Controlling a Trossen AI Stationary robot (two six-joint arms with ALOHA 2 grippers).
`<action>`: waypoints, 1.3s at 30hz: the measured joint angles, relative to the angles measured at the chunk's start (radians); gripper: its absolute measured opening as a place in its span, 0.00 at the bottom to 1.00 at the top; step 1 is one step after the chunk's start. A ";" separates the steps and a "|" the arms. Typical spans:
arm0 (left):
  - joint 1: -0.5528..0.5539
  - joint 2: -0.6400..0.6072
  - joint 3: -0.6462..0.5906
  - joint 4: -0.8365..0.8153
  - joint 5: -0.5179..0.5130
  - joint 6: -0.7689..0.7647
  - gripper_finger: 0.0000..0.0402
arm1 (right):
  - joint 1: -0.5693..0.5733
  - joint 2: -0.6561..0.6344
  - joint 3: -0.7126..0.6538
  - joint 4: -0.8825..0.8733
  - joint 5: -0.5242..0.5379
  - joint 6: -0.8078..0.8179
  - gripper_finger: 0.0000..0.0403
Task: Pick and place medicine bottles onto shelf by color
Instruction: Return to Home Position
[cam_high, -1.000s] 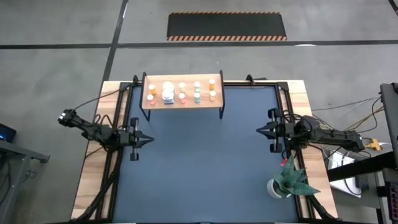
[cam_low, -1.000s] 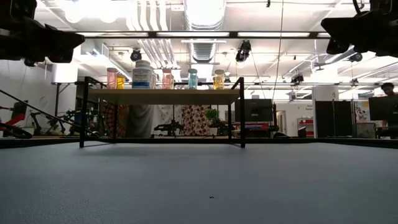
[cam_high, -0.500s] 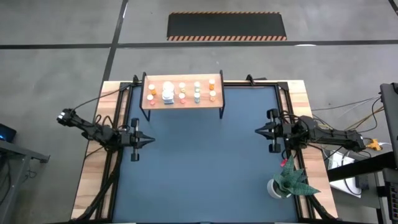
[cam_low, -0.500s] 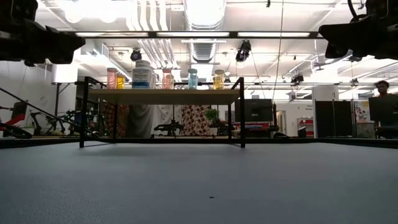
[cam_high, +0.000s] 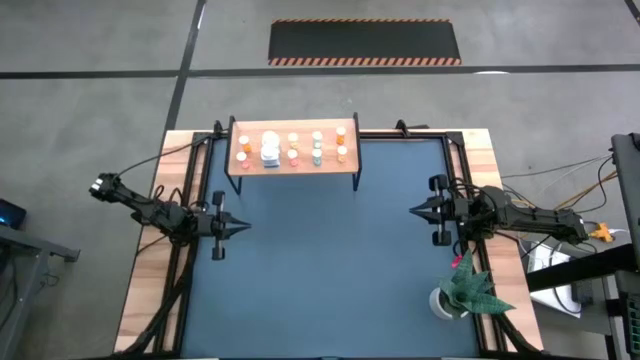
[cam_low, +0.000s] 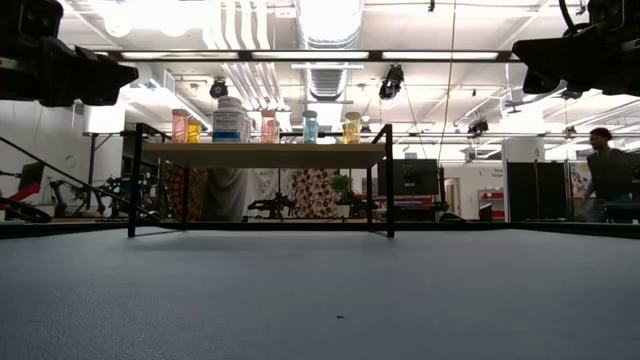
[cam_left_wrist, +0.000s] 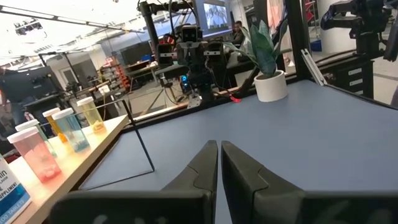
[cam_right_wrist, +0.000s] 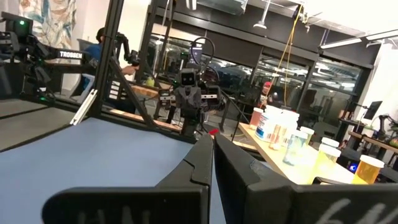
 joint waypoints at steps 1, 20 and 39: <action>0.000 0.003 0.000 0.000 0.000 0.000 0.01 | 0.000 0.000 0.000 0.000 0.000 0.000 0.02; 0.000 0.066 0.000 0.000 0.000 0.000 0.01 | 0.000 0.000 0.000 0.000 0.000 0.000 0.02; 0.000 0.124 -0.001 0.000 0.000 0.000 0.01 | 0.000 0.000 -0.001 0.000 0.000 0.000 0.02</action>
